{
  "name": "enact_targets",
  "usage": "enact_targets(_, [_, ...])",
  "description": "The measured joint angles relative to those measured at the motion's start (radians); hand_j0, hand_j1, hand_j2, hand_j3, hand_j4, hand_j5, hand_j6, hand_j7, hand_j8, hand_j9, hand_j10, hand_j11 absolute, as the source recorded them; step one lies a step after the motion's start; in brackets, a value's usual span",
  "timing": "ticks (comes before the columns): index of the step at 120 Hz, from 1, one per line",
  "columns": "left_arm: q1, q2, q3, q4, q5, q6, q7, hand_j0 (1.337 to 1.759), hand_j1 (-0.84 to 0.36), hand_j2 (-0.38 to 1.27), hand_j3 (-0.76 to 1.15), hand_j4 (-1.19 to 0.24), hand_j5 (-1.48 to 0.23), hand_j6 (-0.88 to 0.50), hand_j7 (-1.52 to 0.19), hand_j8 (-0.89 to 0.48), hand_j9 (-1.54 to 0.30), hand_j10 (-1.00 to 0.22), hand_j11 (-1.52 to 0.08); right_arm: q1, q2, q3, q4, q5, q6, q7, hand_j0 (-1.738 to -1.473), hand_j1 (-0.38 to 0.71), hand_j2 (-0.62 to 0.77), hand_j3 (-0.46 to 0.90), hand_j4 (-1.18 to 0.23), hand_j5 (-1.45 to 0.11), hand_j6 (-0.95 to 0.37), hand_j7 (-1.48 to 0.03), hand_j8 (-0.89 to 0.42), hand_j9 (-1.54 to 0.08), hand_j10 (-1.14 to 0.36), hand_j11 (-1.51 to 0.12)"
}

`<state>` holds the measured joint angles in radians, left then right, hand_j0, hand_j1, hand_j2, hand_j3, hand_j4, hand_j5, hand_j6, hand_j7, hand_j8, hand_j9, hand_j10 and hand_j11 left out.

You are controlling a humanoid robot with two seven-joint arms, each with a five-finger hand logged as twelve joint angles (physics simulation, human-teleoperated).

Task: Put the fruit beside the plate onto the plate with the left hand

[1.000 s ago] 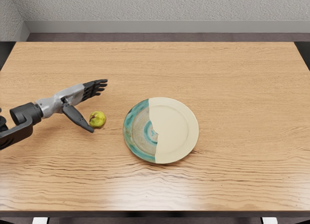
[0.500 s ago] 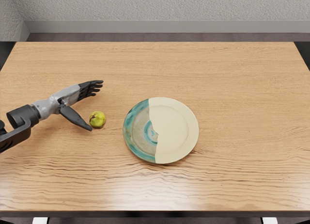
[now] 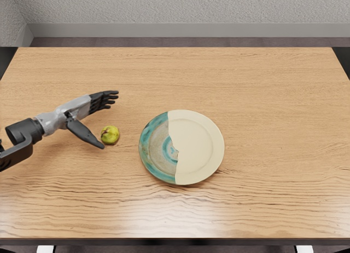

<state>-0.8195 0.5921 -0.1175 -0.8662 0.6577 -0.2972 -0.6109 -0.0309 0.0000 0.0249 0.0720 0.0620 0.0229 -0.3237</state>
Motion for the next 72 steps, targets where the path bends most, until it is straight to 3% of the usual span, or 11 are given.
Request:
enact_targets(25, [0.0, 0.014, -0.002, -0.041, -0.002, -0.025, 0.0, 1.658, 0.21, 0.03, 0.0, -0.12, -0.15, -0.12, -0.15, -0.12, -0.15, -0.12, -0.15, 0.0, 0.0, 0.0, 0.0, 0.001, 0.0, 0.0, -1.658, -0.35, 0.0, 0.0, 0.0, 0.0, 0.0, 0.0, 0.0, 0.0, 0.0, 0.0])
enact_targets(72, [0.021, 0.004, 0.0, -0.03, 0.002, 0.009, 0.0, 1.658, 0.15, 0.04, 0.0, -0.17, -0.22, -0.17, -0.22, -0.17, -0.22, -0.17, -0.22, 0.0, 0.0, 0.0, 0.0, 0.0, 0.0, 0.0, -1.658, -0.35, 0.0, 0.0, 0.0, 0.0, 0.0, 0.0, 0.0, 0.0, 0.0, 0.0])
